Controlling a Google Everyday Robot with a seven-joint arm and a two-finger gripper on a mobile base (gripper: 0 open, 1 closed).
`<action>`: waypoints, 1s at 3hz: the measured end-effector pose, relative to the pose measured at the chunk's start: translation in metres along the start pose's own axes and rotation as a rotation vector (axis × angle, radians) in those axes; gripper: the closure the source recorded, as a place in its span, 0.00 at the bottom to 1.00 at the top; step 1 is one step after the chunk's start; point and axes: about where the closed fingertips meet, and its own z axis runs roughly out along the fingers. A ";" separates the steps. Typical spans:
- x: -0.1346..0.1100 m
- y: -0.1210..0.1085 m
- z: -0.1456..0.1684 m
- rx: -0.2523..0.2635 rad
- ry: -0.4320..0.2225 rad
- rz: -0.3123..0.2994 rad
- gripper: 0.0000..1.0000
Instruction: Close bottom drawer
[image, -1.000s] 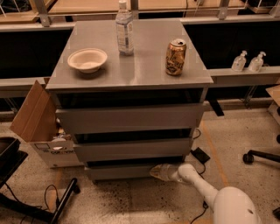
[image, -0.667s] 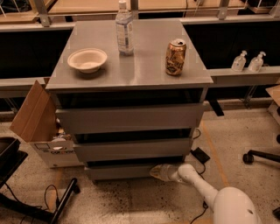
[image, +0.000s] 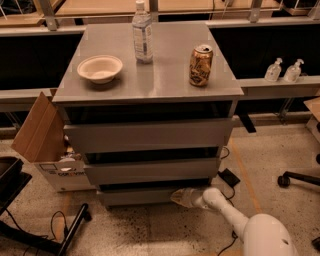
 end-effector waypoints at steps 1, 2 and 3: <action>0.001 0.006 0.000 -0.013 0.001 0.000 1.00; 0.003 0.023 -0.014 -0.049 -0.006 -0.058 1.00; 0.008 0.048 -0.036 -0.135 -0.022 -0.163 1.00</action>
Offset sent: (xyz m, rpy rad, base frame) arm -0.0631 -0.0292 -0.0016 -0.0844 -0.0306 0.1854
